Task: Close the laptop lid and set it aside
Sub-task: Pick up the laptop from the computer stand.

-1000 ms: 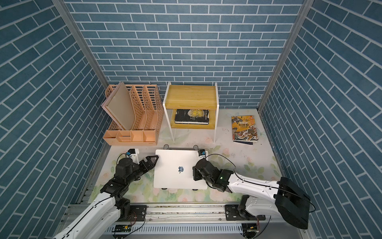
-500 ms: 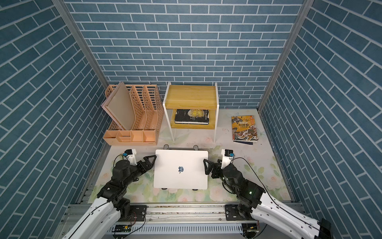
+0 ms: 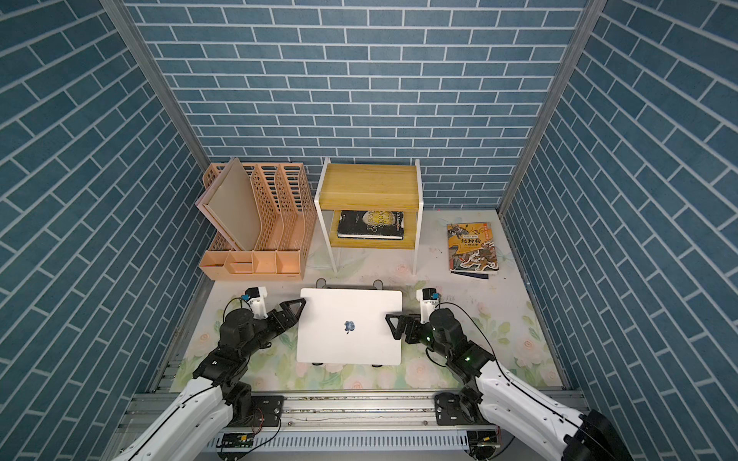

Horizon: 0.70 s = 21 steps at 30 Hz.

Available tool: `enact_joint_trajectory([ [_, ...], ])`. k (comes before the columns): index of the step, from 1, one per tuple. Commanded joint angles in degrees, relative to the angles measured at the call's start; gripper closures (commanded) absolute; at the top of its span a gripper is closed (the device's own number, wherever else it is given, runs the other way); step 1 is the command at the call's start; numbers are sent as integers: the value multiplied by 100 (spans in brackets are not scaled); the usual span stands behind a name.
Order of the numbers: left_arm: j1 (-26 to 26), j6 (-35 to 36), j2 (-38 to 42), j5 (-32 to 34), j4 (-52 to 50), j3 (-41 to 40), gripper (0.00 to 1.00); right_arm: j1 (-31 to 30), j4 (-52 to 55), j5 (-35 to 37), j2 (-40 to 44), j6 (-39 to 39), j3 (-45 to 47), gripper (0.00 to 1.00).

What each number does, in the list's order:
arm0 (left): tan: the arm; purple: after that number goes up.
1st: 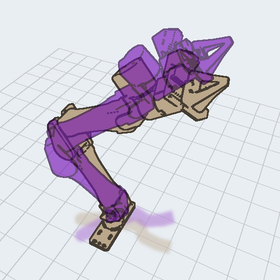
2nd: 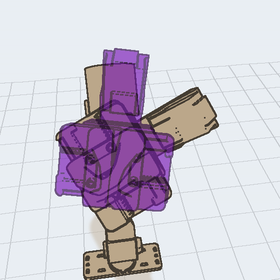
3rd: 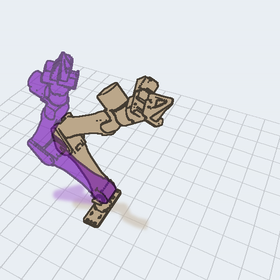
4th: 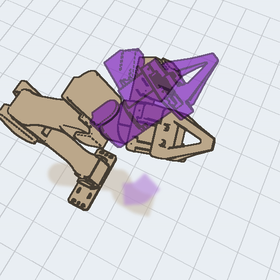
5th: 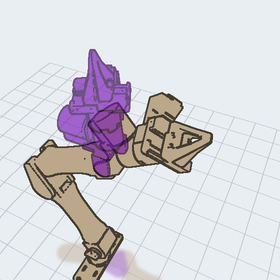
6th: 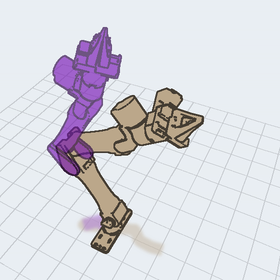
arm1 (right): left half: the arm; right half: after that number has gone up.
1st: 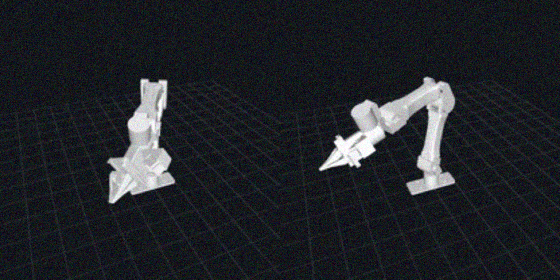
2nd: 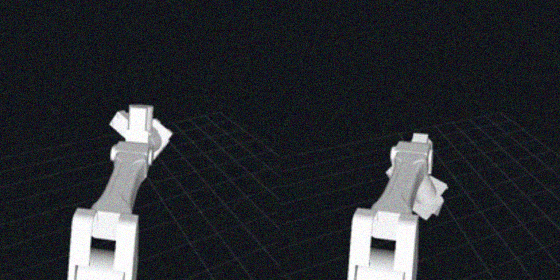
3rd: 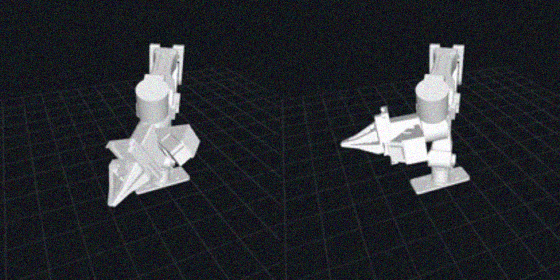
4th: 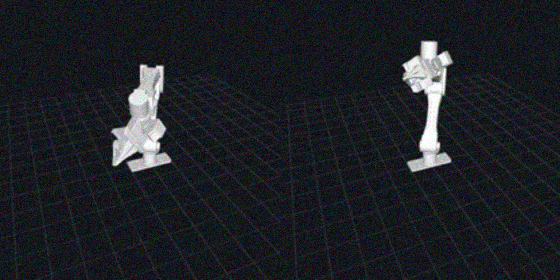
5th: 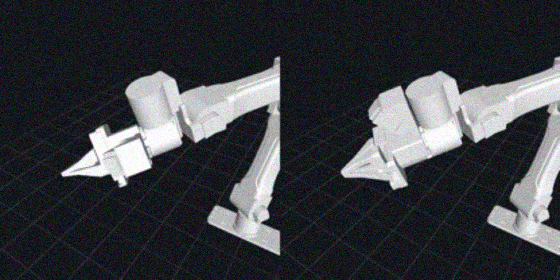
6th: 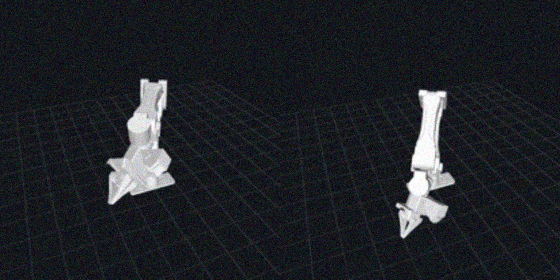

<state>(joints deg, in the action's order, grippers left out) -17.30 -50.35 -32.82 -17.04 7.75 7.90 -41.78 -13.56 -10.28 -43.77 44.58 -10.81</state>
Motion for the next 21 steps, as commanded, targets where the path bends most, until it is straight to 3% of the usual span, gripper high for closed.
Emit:
enact_joint_trajectory([
  [1,-57,-99,-45,-63,418,-111,0,73,-1037,-696,-141,33,247,1],
  [13,-466,-320,-509,123,951,-341,0,144,-2491,-1252,-1083,411,641,15],
  [21,-851,-714,-1001,192,1772,-558,0,143,-2823,-1432,-1090,464,779,28],
])
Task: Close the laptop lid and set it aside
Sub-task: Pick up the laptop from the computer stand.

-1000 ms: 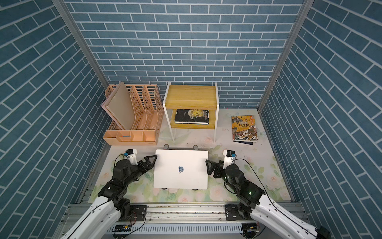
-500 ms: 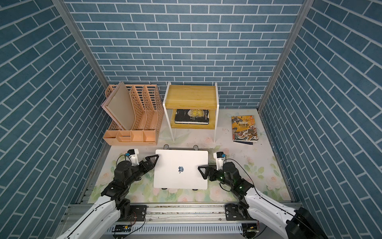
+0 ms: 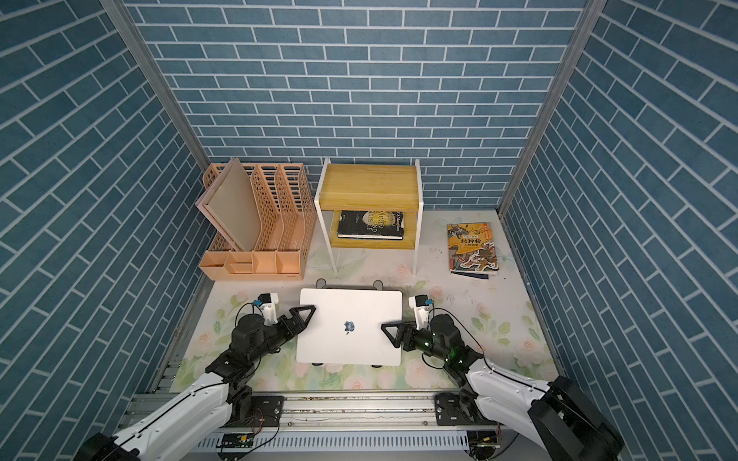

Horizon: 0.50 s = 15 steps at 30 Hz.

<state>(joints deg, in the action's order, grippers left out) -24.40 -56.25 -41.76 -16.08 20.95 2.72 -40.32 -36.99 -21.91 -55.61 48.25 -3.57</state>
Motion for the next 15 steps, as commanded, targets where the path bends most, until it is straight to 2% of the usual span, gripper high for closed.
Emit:
enact_joint_trajectory([
  [1,-184,-123,-160,123,446,-16,0,-3,-476,-277,139,99,83,30],
  [8,-398,-213,-348,242,592,39,0,-5,-414,-231,629,163,209,47],
  [15,-518,-232,-177,496,332,40,1,-8,-518,-405,926,214,226,58],
])
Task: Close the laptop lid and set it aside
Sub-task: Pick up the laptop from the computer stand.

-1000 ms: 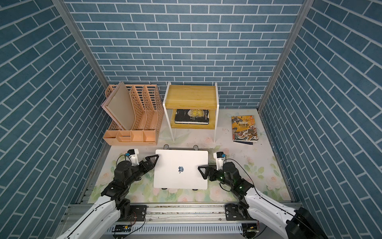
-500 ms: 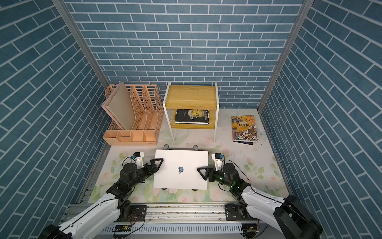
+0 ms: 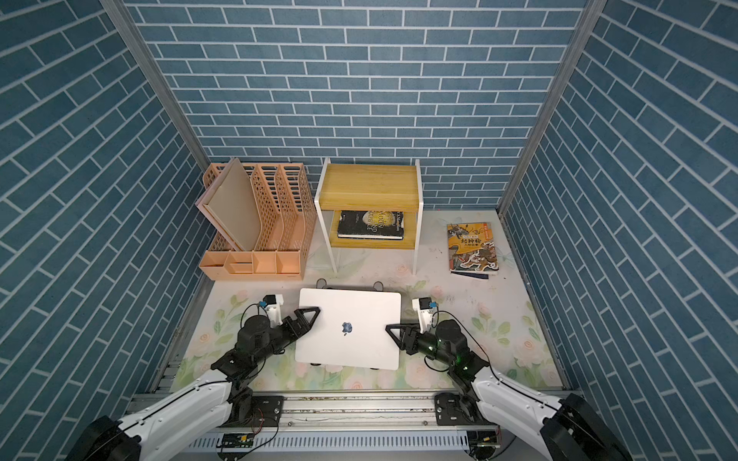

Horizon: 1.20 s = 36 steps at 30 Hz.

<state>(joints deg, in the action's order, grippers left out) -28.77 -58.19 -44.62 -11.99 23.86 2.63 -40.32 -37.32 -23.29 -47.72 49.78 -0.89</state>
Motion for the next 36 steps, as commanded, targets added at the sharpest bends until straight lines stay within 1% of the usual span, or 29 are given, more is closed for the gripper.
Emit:
enact_joint_trajectory([
  [1,-87,-47,138,114,11,40,0,-9,-527,-292,145,72,-40,58],
  [7,-100,-214,286,240,-63,-16,0,-11,-891,-453,124,219,-75,61],
  [19,-137,-244,279,249,-219,76,0,-21,-1311,-735,-89,228,-278,61],
  [36,-213,-258,278,267,-389,285,0,-154,-1707,-879,-614,252,-547,61],
])
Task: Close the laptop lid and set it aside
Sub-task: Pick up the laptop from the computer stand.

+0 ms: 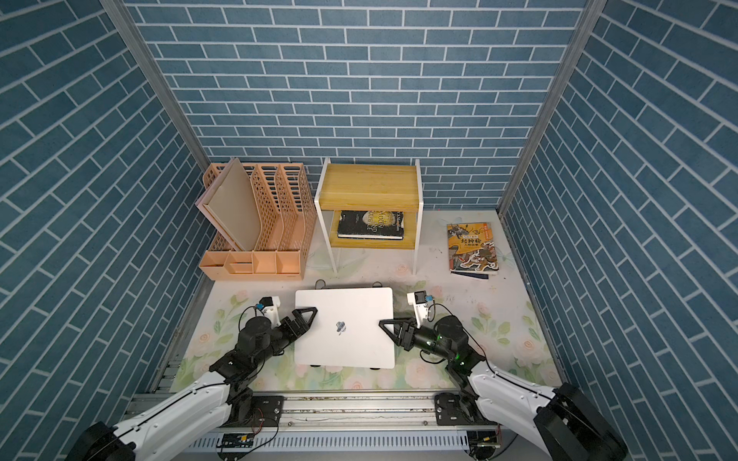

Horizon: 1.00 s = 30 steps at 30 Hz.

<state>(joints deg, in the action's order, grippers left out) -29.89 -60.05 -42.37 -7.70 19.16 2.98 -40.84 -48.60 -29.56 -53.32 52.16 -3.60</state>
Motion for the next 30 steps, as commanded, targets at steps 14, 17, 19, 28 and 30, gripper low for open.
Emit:
enact_joint_trajectory([
  [14,-149,-54,99,-128,-52,279,0,-406,-822,-105,-627,28,-517,70],
  [17,-144,-46,168,-77,-127,286,0,-430,-831,-46,-638,31,-524,72],
  [19,-142,-45,227,-43,-142,269,0,-449,-803,-41,-658,33,-552,74],
  [28,-145,-33,491,90,-406,323,0,-529,-755,-43,-720,59,-658,87],
  [30,-149,-33,538,126,-450,334,0,-541,-719,-12,-705,75,-669,92],
])
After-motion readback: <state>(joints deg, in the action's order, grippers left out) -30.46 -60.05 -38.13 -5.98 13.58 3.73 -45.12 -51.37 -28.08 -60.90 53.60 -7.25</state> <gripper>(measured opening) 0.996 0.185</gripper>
